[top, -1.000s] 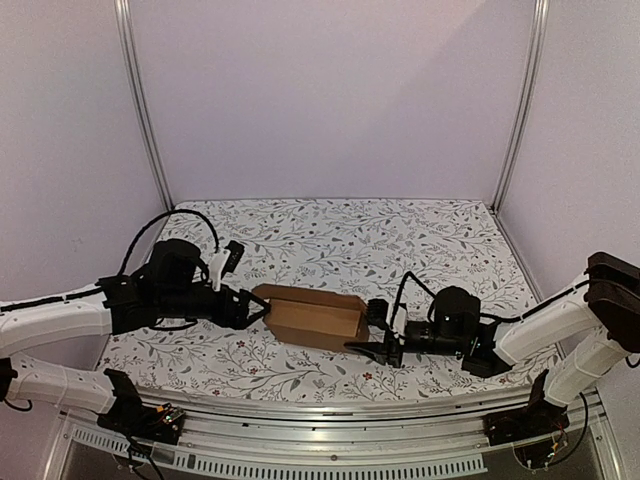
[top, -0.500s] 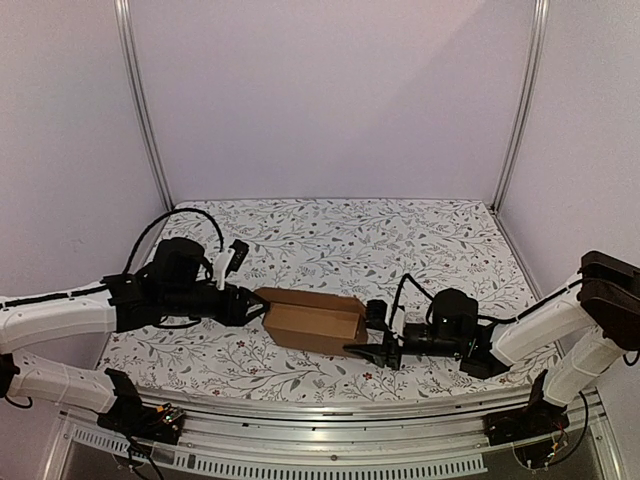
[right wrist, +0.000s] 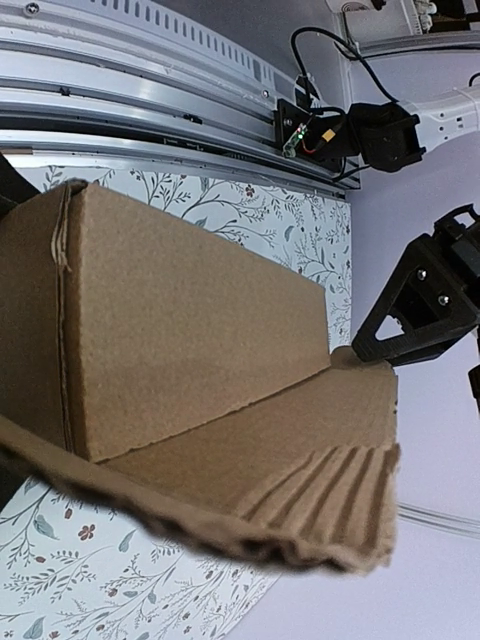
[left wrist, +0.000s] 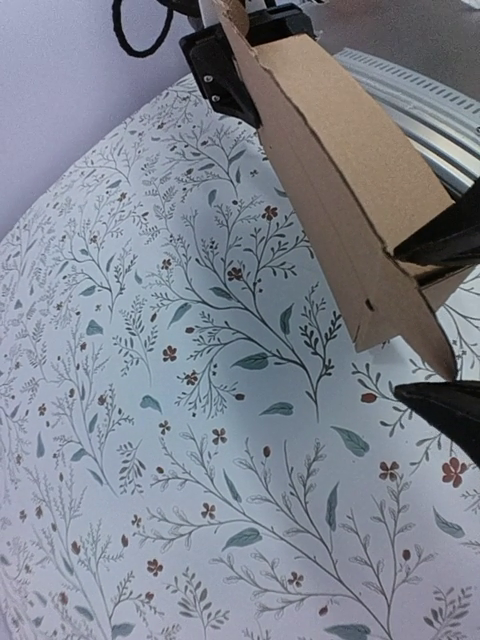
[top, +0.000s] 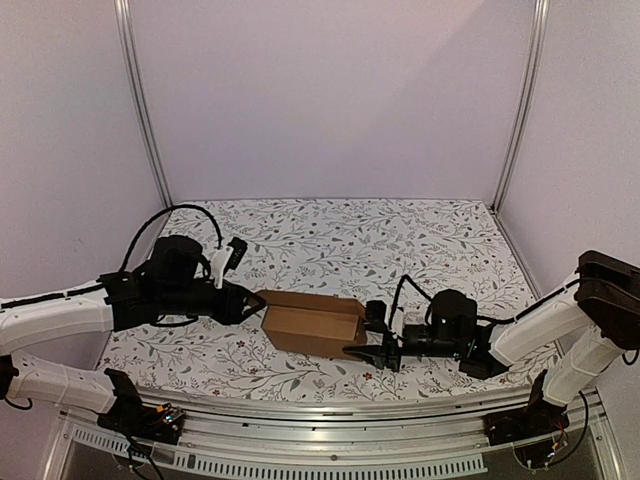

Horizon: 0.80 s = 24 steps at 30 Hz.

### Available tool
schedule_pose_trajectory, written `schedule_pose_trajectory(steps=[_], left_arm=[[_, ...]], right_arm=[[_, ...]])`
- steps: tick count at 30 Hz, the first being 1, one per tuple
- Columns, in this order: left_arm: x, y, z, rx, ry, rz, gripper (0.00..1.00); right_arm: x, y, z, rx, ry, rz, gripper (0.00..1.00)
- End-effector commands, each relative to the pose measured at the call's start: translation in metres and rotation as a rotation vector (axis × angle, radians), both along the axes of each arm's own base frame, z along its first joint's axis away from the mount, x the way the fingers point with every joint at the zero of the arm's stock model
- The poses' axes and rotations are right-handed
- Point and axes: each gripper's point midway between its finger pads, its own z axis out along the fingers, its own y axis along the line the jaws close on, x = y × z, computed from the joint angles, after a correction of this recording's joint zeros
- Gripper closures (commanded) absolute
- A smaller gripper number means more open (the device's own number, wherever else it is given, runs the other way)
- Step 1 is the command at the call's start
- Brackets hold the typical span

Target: Fold the paper box

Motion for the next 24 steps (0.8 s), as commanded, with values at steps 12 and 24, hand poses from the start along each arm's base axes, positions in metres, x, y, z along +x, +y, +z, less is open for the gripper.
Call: schedule_pose_trajectory(steps=[12,24], left_arm=[[-0.008,-0.011,0.022,-0.07,0.019,-0.055,0.78],[-0.01,-0.018,0.008,-0.064,0.07,-0.063,0.85]], right_arm=[[0.002,0.006,-0.004,0.0,0.024,-0.004,0.86],[0.003,0.006,-0.003,0.006,0.03,-0.01,0.86]])
